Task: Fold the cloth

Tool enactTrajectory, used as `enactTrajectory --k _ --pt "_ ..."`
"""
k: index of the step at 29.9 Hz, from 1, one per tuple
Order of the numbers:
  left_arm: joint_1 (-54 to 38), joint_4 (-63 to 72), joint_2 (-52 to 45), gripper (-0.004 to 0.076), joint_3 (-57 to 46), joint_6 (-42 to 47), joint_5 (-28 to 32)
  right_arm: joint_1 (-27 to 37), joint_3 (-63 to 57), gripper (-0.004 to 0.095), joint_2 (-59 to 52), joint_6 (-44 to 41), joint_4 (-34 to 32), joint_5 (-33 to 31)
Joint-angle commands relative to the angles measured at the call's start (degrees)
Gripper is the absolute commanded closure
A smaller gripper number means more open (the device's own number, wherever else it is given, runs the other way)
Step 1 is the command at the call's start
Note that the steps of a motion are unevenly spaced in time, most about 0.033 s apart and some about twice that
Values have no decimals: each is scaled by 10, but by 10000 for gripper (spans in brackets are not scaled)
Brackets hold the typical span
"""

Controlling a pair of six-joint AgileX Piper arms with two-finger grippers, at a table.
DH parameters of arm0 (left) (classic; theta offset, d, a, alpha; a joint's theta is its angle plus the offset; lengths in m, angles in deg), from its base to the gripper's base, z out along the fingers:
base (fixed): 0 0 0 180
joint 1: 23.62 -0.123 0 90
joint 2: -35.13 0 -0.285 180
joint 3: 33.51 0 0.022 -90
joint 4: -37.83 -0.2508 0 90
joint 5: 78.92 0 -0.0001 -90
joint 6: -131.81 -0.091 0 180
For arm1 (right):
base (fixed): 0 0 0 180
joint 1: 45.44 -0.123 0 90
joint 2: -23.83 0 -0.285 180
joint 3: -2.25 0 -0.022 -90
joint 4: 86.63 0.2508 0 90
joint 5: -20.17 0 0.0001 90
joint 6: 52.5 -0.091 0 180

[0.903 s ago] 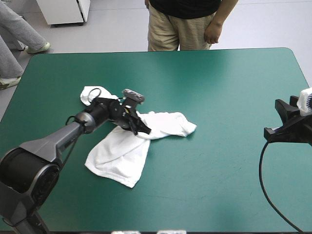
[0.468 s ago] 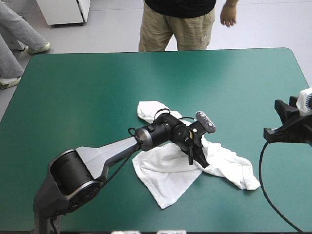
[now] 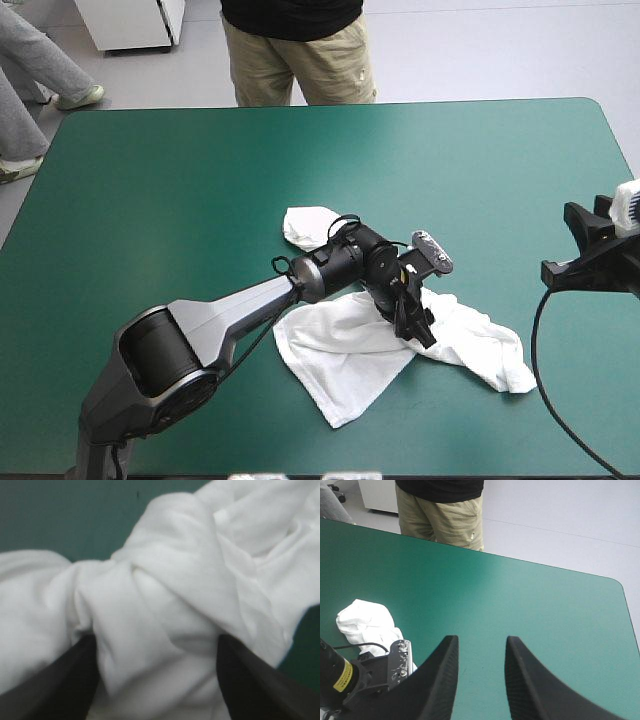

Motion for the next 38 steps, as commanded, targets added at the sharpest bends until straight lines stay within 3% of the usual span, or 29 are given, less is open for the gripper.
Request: enactTrajectory --k 1,5,11,16,22,28,38 --pt "3 -8 -87 251 19 28 -36 3 13 605 -1 5 -6 47" --pt "3 -98 -169 259 16 90 -68 3 13 605 -1 6 -6 47" --pt "-21 -202 -259 259 -4 148 -182 3 13 605 -1 9 -6 47" --pt "-75 -201 -318 259 -110 154 -194 3 13 605 -1 10 -6 49" --pt "-125 -175 -363 259 -297 156 -53 3 13 605 -1 12 -6 63" --pt "-134 -155 -357 259 -390 162 85 3 13 605 -1 10 -3 70" --pt "-133 -150 -272 259 -399 148 113 3 13 605 -1 5 -1 74"
